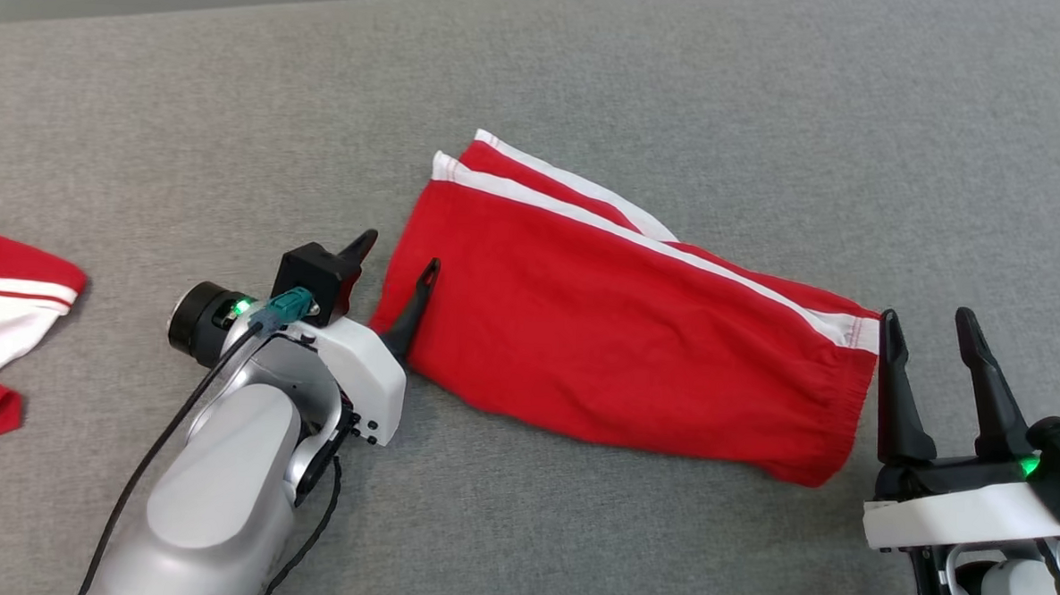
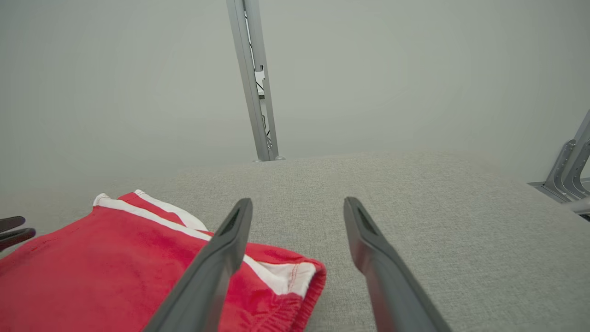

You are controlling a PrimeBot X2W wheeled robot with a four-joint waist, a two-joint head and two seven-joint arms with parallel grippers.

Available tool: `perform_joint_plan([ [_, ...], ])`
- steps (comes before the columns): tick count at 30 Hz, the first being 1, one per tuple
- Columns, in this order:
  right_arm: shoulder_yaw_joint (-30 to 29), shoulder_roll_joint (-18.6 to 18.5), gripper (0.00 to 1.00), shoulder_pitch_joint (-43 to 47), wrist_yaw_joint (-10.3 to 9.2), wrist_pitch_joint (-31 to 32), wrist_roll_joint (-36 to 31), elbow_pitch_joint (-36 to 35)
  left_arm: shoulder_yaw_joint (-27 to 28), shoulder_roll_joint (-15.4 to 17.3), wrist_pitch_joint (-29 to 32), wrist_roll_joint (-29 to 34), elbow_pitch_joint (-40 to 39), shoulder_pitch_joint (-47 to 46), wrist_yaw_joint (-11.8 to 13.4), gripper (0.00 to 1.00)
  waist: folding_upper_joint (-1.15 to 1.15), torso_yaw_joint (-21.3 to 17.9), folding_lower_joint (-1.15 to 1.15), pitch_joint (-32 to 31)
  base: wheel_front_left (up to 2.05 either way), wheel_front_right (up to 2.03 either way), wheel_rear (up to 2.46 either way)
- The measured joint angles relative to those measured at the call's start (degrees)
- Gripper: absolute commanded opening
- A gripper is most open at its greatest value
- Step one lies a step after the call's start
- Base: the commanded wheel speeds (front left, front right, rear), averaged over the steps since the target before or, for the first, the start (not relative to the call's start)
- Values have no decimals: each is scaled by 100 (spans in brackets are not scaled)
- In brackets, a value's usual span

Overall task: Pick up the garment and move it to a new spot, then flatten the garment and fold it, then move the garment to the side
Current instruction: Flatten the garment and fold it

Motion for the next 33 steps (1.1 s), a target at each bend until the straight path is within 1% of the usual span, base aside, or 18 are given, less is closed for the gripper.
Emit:
perform_joint_plan([
  [4, 41, -1, 100, -20, 0, 0, 103, 91, -82, -19, 324, -129, 569, -229, -149, 100, 0, -131, 0, 117, 0, 0, 0],
  [8, 57, -1, 100, -84, 0, 0, 166, 120, -126, -26, 497, -210, 927, -462, -242, 100, 0, -214, 0, 207, 0, 0, 0],
  [9, 59, -1, 100, -88, 0, 0, 189, 125, -120, -44, 506, -257, 989, -511, -257, 91, 0, -227, 0, 221, 0, 0, 0],
  [10, 63, 0, 100, -88, 0, 0, 201, 132, -120, -57, 506, -290, 1042, -550, -276, 49, 0, -235, 0, 232, 0, 0, 0],
  [11, 58, 0, 100, -88, 0, 0, 203, 137, -126, -59, 504, -303, 1084, -582, -290, 0, 0, -237, 0, 240, 0, 0, 0],
  [18, 25, 0, 100, -93, 0, 0, 211, 168, -250, -108, 458, -331, 1245, -653, -311, 0, 0, -196, 0, 206, 0, 0, 0],
  [22, -18, 0, 100, -91, 0, 0, 211, 176, -255, -133, 277, -305, 1173, -538, -185, 0, 0, -143, 0, 151, 0, 0, 0],
  [25, -54, -1, 100, -83, 0, 0, 208, 177, -181, -148, 114, -427, 949, -284, -112, 0, 0, -61, 0, 110, 0, 0, 0],
  [28, -71, 0, 100, -64, 0, 0, 160, 180, -60, -154, -62, -581, 545, 155, 29, 0, 0, 47, 0, 58, 0, 0, 0],
  [33, -107, 1, 100, 18, 0, 0, 79, 220, 90, -108, -203, -790, -346, 1114, 349, 0, 0, 294, 0, -50, 0, 0, 0],
])
